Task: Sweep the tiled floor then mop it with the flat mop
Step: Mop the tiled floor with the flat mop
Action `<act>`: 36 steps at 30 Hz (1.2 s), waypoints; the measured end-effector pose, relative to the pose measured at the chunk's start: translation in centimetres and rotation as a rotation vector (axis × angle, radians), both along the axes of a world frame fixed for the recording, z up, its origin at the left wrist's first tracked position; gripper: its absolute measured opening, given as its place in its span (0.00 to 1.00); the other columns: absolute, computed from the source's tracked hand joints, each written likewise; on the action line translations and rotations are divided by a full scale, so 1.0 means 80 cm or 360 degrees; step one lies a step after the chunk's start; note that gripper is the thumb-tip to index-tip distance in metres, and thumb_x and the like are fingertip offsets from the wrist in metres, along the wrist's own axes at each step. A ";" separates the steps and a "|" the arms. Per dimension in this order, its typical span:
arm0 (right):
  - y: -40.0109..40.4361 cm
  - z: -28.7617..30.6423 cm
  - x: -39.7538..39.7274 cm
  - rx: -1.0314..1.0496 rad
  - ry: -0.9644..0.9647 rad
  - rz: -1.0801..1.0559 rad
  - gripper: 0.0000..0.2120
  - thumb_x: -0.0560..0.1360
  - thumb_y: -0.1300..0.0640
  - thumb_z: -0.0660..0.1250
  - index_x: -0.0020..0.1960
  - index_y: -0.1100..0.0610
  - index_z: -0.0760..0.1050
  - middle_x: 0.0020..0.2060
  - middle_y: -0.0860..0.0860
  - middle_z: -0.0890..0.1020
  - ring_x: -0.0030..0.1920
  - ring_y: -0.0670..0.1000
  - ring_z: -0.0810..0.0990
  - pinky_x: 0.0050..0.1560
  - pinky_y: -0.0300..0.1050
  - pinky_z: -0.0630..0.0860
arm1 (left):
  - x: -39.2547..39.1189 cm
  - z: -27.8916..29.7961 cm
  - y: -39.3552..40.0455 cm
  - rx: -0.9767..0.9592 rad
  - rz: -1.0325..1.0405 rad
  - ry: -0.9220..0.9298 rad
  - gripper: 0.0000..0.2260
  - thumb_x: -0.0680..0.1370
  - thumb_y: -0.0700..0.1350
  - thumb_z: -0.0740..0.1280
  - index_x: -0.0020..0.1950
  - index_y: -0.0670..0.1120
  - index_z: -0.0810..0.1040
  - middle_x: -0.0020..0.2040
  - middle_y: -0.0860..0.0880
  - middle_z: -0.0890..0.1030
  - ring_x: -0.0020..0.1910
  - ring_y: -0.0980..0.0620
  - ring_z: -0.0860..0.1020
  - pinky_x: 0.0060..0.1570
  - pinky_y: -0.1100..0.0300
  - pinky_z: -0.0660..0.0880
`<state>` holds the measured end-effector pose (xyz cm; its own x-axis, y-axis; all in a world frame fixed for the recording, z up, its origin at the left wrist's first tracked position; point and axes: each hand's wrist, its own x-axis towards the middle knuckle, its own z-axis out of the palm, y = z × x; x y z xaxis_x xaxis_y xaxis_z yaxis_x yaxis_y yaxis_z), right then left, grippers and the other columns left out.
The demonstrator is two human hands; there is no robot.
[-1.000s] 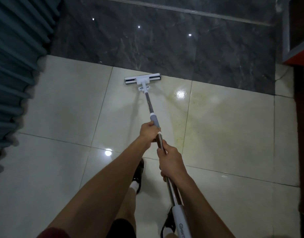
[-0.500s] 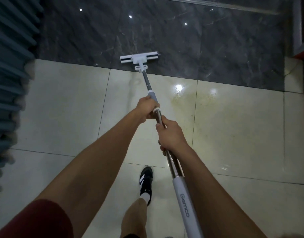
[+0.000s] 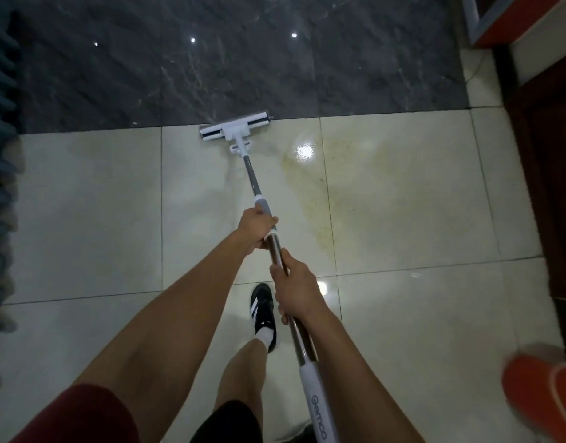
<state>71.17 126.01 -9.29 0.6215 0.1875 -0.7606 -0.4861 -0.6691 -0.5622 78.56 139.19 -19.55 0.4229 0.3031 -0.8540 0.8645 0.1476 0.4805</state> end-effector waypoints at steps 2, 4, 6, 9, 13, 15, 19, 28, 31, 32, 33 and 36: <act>-0.040 0.003 -0.041 0.0025 0.0004 -0.0055 0.18 0.83 0.53 0.57 0.73 0.45 0.67 0.40 0.49 0.78 0.35 0.48 0.77 0.41 0.48 0.82 | -0.038 0.003 -0.041 -0.0019 -0.0043 -0.0009 0.11 0.79 0.40 0.71 0.59 0.39 0.76 0.47 0.40 0.80 0.41 0.40 0.82 0.45 0.38 0.83; -0.080 0.004 -0.084 0.0043 0.0016 -0.0090 0.18 0.83 0.52 0.56 0.72 0.44 0.67 0.38 0.48 0.76 0.34 0.48 0.77 0.39 0.48 0.81 | -0.077 0.005 -0.081 -0.0011 -0.0109 -0.0008 0.10 0.79 0.41 0.71 0.58 0.40 0.76 0.47 0.40 0.80 0.41 0.41 0.82 0.45 0.38 0.83; -0.118 0.004 -0.127 0.0041 0.0026 -0.0111 0.18 0.83 0.52 0.57 0.73 0.45 0.67 0.40 0.48 0.76 0.38 0.50 0.76 0.46 0.51 0.81 | -0.116 0.009 -0.121 -0.0007 -0.0174 0.0004 0.09 0.79 0.41 0.70 0.57 0.42 0.75 0.47 0.40 0.80 0.41 0.41 0.82 0.44 0.39 0.83; -0.182 0.010 -0.197 0.0061 0.0046 -0.0178 0.17 0.84 0.53 0.56 0.71 0.46 0.68 0.40 0.49 0.75 0.36 0.48 0.75 0.41 0.47 0.80 | -0.182 0.016 -0.187 -0.0032 -0.0225 0.0002 0.08 0.79 0.41 0.70 0.56 0.43 0.73 0.47 0.41 0.79 0.41 0.42 0.82 0.43 0.41 0.83; -0.256 0.020 -0.287 0.0032 0.0013 -0.0180 0.17 0.83 0.53 0.56 0.71 0.47 0.69 0.42 0.51 0.76 0.39 0.52 0.76 0.45 0.50 0.80 | -0.270 0.025 -0.264 -0.0112 -0.0272 0.0030 0.10 0.80 0.41 0.70 0.58 0.45 0.72 0.49 0.40 0.79 0.42 0.43 0.81 0.41 0.44 0.83; -0.278 0.026 -0.325 0.0032 0.0009 -0.0209 0.18 0.83 0.53 0.57 0.72 0.46 0.68 0.42 0.52 0.77 0.39 0.53 0.77 0.46 0.51 0.81 | -0.306 0.031 -0.288 -0.0127 -0.0292 0.0059 0.10 0.80 0.41 0.70 0.58 0.45 0.72 0.49 0.41 0.79 0.43 0.43 0.81 0.41 0.44 0.83; -0.297 0.035 -0.392 0.0028 -0.0018 -0.0238 0.17 0.83 0.53 0.57 0.72 0.47 0.68 0.38 0.48 0.75 0.36 0.47 0.76 0.44 0.47 0.80 | -0.364 0.042 -0.311 -0.0127 -0.0393 0.0089 0.11 0.80 0.41 0.70 0.58 0.48 0.70 0.52 0.40 0.79 0.45 0.41 0.82 0.36 0.47 0.82; -0.235 0.053 -0.487 -0.0060 0.0020 -0.0409 0.18 0.84 0.52 0.57 0.74 0.47 0.66 0.41 0.48 0.77 0.38 0.46 0.77 0.46 0.46 0.82 | -0.448 0.051 -0.269 -0.0162 -0.0564 0.0070 0.19 0.80 0.41 0.70 0.69 0.48 0.69 0.58 0.38 0.78 0.52 0.37 0.82 0.49 0.37 0.82; -0.206 0.056 -0.513 -0.0062 0.0020 -0.0465 0.18 0.84 0.53 0.57 0.74 0.48 0.65 0.41 0.48 0.77 0.38 0.47 0.77 0.47 0.48 0.82 | -0.469 0.051 -0.245 -0.0190 -0.0607 0.0060 0.20 0.79 0.41 0.70 0.70 0.47 0.70 0.59 0.37 0.78 0.53 0.36 0.82 0.50 0.36 0.81; -0.199 0.056 -0.522 -0.0065 0.0017 -0.0484 0.18 0.84 0.52 0.57 0.73 0.48 0.66 0.41 0.49 0.77 0.40 0.48 0.77 0.49 0.50 0.82 | -0.477 0.051 -0.239 -0.0195 -0.0629 0.0054 0.19 0.79 0.41 0.70 0.69 0.46 0.70 0.58 0.37 0.78 0.53 0.36 0.82 0.50 0.36 0.81; -0.193 0.056 -0.530 -0.0074 0.0013 -0.0500 0.18 0.84 0.52 0.57 0.73 0.49 0.66 0.42 0.50 0.77 0.41 0.50 0.77 0.51 0.53 0.82 | -0.484 0.052 -0.234 -0.0196 -0.0644 0.0052 0.18 0.79 0.41 0.70 0.68 0.46 0.71 0.58 0.37 0.78 0.52 0.36 0.82 0.49 0.37 0.82; -0.185 0.055 -0.556 -0.0096 0.0010 -0.0522 0.16 0.83 0.53 0.57 0.70 0.50 0.68 0.44 0.51 0.76 0.43 0.52 0.76 0.54 0.58 0.81 | -0.509 0.053 -0.228 -0.0210 -0.0653 0.0044 0.15 0.79 0.42 0.70 0.63 0.49 0.70 0.57 0.37 0.78 0.50 0.37 0.82 0.46 0.39 0.83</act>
